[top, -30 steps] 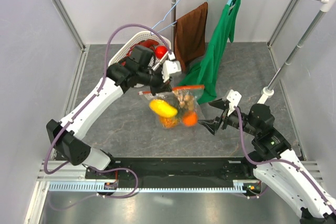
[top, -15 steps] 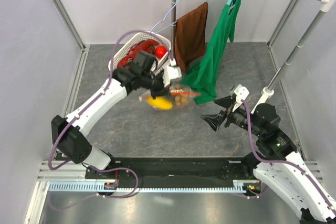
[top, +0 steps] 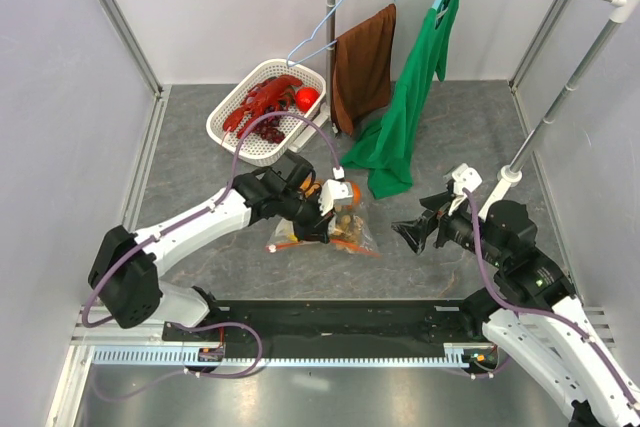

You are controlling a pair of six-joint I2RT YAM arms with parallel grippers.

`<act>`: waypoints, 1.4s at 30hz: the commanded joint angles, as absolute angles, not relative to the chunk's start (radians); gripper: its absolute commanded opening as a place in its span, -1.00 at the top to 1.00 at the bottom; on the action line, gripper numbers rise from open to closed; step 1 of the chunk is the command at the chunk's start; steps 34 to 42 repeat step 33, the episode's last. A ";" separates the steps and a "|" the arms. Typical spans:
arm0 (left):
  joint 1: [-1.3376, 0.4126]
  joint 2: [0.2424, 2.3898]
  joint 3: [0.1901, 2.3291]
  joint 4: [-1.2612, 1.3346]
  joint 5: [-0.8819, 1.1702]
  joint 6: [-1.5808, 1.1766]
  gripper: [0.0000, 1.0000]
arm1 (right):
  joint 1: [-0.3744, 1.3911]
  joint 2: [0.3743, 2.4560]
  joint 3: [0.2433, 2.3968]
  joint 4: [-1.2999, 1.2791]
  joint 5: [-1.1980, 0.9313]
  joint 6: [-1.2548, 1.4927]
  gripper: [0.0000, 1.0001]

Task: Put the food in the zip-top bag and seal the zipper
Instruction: Place the zipper food storage bag at the center of the board, then reset both arms

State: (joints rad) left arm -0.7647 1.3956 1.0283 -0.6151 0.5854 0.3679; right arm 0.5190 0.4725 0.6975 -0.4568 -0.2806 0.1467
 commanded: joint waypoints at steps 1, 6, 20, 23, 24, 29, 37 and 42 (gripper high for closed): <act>-0.769 1.356 1.039 -0.499 0.659 0.193 0.63 | 0.499 0.483 0.747 -0.488 -0.235 0.173 -0.96; -0.726 1.299 1.061 -0.555 0.623 0.175 -0.22 | 0.480 0.508 0.788 -0.506 -0.232 0.170 -0.96; -0.166 1.114 1.456 -1.003 0.468 0.212 -0.99 | 0.384 0.508 0.917 -0.617 -0.129 0.124 -0.96; -0.161 1.049 1.387 -1.014 0.396 0.196 -0.99 | 0.354 0.471 0.922 -0.626 -0.082 0.124 -0.96; -0.161 1.014 1.367 -1.012 0.373 0.190 -0.99 | 0.347 0.460 0.920 -0.624 -0.071 0.117 -0.96; -0.161 0.936 1.217 -0.988 0.308 0.205 -0.99 | 0.304 0.411 0.890 -0.601 -0.041 0.133 -0.96; -0.163 0.916 1.204 -0.988 0.292 0.256 -0.99 | 0.296 0.393 0.885 -0.598 -0.051 0.132 -0.96; -0.163 0.916 1.204 -0.988 0.292 0.256 -0.99 | 0.296 0.393 0.885 -0.598 -0.051 0.132 -0.96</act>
